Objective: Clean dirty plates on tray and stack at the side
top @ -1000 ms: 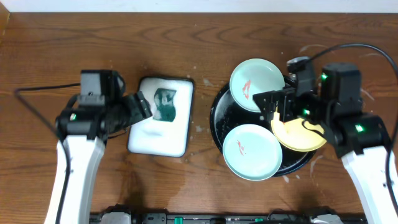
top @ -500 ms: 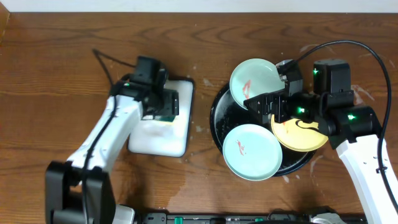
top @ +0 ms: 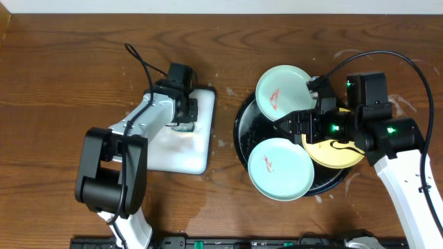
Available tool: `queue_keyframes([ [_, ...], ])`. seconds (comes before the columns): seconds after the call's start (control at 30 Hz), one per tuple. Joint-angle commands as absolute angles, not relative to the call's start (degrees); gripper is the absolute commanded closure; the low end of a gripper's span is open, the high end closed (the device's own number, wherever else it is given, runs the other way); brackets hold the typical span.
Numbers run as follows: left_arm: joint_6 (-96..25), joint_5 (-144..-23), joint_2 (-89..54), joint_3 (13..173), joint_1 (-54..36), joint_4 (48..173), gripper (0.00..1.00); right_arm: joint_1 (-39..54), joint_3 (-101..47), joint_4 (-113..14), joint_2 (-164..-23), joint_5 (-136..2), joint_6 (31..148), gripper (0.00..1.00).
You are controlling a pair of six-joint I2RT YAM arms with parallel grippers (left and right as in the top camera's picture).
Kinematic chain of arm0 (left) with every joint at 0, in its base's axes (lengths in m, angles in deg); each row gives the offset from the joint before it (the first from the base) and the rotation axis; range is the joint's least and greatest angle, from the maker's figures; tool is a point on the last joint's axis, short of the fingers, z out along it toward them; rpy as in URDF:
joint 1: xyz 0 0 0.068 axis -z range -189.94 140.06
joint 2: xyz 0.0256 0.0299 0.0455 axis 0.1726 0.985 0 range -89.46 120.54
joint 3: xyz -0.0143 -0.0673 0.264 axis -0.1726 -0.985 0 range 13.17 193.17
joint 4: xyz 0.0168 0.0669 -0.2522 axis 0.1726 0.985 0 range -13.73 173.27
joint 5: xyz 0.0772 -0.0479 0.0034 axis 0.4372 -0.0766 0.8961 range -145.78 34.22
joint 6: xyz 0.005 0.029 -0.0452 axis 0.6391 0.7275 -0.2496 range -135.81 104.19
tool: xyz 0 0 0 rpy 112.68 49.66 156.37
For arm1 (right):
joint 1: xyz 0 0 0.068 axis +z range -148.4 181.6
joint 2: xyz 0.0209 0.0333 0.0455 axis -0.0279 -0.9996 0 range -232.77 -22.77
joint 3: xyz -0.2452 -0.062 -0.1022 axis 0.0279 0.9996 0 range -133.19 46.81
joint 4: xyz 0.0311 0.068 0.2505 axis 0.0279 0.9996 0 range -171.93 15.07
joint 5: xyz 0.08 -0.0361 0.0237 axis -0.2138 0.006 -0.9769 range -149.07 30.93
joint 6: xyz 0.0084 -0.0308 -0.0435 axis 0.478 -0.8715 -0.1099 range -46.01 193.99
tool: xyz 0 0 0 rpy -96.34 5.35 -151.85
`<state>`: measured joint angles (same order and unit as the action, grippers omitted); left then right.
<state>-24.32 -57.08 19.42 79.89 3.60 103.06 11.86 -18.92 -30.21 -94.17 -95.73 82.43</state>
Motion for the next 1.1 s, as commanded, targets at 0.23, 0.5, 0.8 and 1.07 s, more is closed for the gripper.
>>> queue_keyframes([
  [0.23, -24.02, -59.84, 12.6, 80.96, 3.49, 107.58, 0.57, 12.54, -19.93, -30.08, -93.49, -96.57, 81.14, 0.13],
  [0.5, -24.04, -59.86, 4.32, 80.87, 3.66, 114.97, 0.43, 12.54, -19.93, -30.28, -93.49, -95.3, 81.17, 0.13],
  [0.8, -24.17, -59.84, 12.17, 73.38, 3.97, 111.01, 0.43, 12.54, -19.93, -30.52, -93.49, -95.28, 81.17, 0.11],
  [1.07, -24.21, -59.84, 17.5, 73.16, 3.95, 111.17, 0.92, 12.54, -19.93, -30.71, -93.49, -95.3, 81.17, 0.08],
])
